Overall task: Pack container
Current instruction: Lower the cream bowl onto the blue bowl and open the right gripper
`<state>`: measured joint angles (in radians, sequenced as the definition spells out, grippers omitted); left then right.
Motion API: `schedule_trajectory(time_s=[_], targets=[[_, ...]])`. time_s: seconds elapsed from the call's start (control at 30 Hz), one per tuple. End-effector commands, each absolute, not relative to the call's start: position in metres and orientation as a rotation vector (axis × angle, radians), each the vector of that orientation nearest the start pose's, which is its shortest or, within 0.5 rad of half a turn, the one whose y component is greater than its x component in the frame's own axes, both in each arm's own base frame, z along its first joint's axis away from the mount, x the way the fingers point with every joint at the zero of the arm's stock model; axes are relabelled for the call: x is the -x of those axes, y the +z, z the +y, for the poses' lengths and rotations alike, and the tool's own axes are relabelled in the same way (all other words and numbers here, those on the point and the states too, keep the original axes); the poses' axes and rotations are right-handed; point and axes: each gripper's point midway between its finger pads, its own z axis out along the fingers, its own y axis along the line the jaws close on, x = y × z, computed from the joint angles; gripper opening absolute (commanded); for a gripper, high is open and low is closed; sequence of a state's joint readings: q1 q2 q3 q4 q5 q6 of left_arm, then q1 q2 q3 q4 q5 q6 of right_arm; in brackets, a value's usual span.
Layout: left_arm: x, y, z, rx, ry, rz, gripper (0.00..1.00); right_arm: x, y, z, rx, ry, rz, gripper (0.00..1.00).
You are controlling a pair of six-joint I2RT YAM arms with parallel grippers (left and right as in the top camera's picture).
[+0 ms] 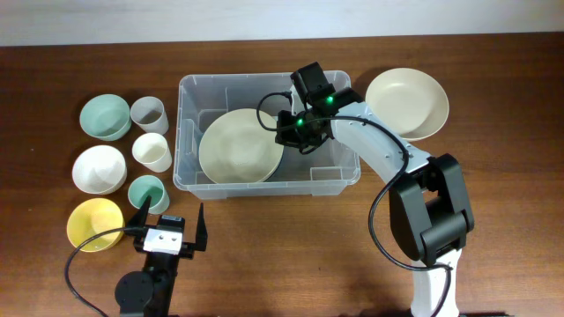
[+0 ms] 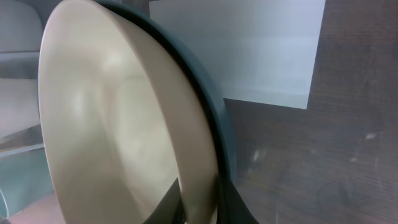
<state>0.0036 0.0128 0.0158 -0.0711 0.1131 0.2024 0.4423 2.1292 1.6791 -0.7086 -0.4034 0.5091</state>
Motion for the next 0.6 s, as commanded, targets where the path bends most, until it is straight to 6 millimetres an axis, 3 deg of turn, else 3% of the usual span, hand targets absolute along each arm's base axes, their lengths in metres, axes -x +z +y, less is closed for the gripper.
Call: schedule_trajectory(time_s=[0.0,0.57], targets=[[-0.2451,0.1594,-0.0176,-0.259,0.079,1.618,1.00,-0.4222,0.0732,0.2811,0.038,0.808,2.852,0.12],[-0.2451,0.1594,-0.0177,-0.259,0.079,1.618,1.00,-0.4218,0.0735,0.2816,0.012,0.818,2.857,0.07]])
